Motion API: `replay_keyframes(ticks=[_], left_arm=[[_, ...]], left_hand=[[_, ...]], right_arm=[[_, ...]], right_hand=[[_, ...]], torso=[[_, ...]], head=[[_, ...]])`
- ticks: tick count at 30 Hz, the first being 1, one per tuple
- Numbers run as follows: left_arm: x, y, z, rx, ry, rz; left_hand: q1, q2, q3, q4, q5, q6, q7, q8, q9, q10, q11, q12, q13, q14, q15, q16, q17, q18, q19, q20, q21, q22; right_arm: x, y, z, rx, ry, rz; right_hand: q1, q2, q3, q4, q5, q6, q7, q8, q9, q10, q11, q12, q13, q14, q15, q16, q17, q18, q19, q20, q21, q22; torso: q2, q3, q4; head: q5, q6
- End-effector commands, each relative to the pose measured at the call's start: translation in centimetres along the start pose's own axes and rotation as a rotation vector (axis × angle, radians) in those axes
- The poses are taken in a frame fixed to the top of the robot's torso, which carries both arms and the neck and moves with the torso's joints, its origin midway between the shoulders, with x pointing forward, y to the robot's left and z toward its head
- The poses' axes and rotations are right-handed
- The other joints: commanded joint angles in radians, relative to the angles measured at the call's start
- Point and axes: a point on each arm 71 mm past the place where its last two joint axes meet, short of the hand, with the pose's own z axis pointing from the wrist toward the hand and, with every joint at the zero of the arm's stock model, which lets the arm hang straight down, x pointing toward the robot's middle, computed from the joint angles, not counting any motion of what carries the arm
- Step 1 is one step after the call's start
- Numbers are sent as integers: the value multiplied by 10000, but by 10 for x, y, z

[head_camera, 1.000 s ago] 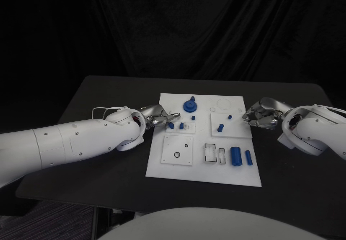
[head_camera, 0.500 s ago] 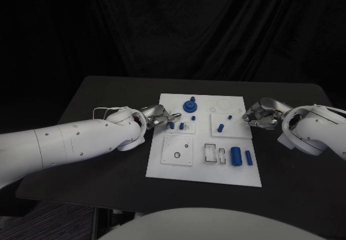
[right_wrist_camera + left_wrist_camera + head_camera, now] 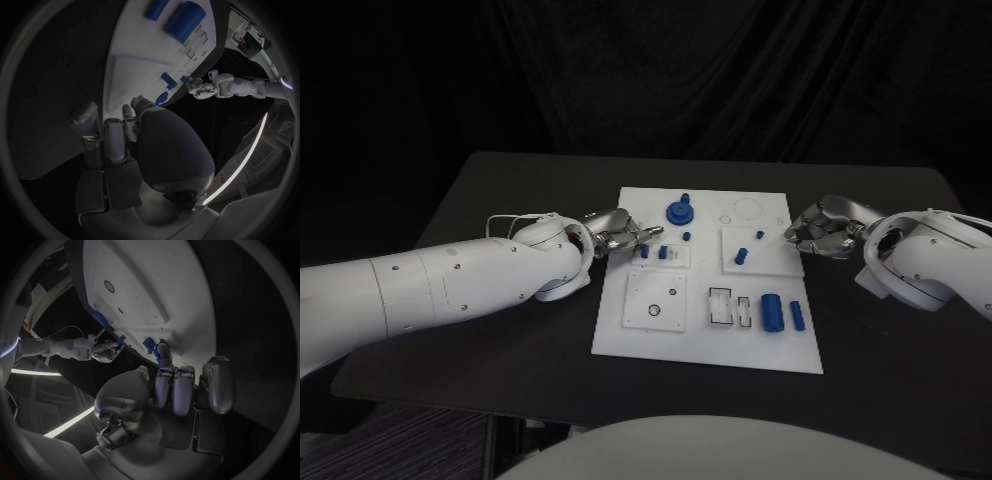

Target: Assemble the parts on the task board

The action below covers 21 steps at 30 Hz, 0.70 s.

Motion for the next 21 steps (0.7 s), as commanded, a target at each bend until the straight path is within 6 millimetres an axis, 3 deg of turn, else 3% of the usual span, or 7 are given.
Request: replay_keyframes(ticks=[1, 4, 7, 11, 17, 18, 21], left_arm=[[1, -2, 0, 219, -27, -44], [1, -2, 0, 180, 36, -30], [1, -1, 1, 141, 91, -16], [2, -1, 1, 66, 223, 15], [2, 0, 1, 56, 267, 30], [2, 0, 2, 50, 275, 34], [2, 1, 2, 32, 325, 46]], left_hand=[[84, -3, -58, -10, 48, 47, -6, 49, 314, 1073, 67, 35, 2629, 1056, 61, 26, 2631, -64, 39, 38, 62, 2009], [155, 10, -89, -10, 114, 54, -12, 78, 316, 1073, 63, 35, 2629, 1056, 59, 26, 2631, -67, 49, 35, 78, 2013], [324, 47, -146, -2, 445, 13, -20, 84, 305, 1073, 56, 35, 2629, 1056, 52, 26, 2631, -66, 50, 30, 80, 2011], [741, 46, -140, -5, 1142, -42, -34, 142, 303, 1073, 44, 35, 2629, 1056, 43, 26, 2631, -66, 50, 21, 88, 2011], [812, 44, -139, -5, 1241, -11, -40, 213, 315, 1073, 41, 35, 2629, 1056, 41, 26, 2631, -67, 53, 19, 94, 2013], [878, 45, -128, -3, 1372, -6, -44, 236, 317, 1073, 37, 35, 2629, 1056, 39, 26, 2631, -66, 50, 17, 91, 2012], [1432, -63, -11, -24, 2208, -78, -78, 268, 317, 1073, 17, 35, 2629, 1056, 16, 26, 2631, -68, 51, 2, 103, 2014]], right_arm=[[2, -1, 0, 121, 82, -7], [2, -1, 0, 115, 94, -5], [2, -1, 0, 110, 102, -2], [2, -1, 0, 110, 108, 1], [2, -1, 0, 109, 117, 0], [2, -1, 0, 107, 119, 0], [2, -1, 0, 105, 123, 0]], right_hand=[[-59, -1, 52, 8, 54, 26, 47, -42, 16, -67, 18, -51, -13, 9, 49, -68, -15, 92, -70, 12, -45, 990], [-59, -1, 52, 8, 54, 26, 47, -42, 16, -67, 18, -51, -13, 9, 49, -68, -15, 92, -70, 12, -45, 990], [-59, -1, 52, 8, 54, 26, 47, -42, 16, -67, 18, -51, -13, 9, 49, -68, -15, 92, -70, 12, -45, 990], [-59, -1, 52, 8, 54, 26, 47, -42, 16, -67, 18, -51, -13, 9, 49, -68, -15, 92, -70, 12, -45, 990], [-57, 3, 61, 1, 54, 21, 48, -46, 16, -68, 19, -54, -19, 10, 48, -65, -11, 95, -74, 11, -64, 987], [-57, 3, 61, 1, 54, 21, 48, -46, 16, -68, 19, -54, -19, 10, 48, -65, -11, 95, -74, 11, -64, 987], [-57, 3, 61, 1, 54, 21, 48, -46, 16, -68, 19, -54, -19, 10, 48, -65, -11, 95, -74, 11, -64, 987]], torso=[[0, -2, -3], [1, -5, 1], [4, -1, 6], [3, 0, 13], [2, -7, 4], [2, -5, 0], [1, -6, -3]], head=[[0, -1], [-8, -1], [-15, -1], [-14, -1], [-3, -1], [4, -1], [2, -1]])
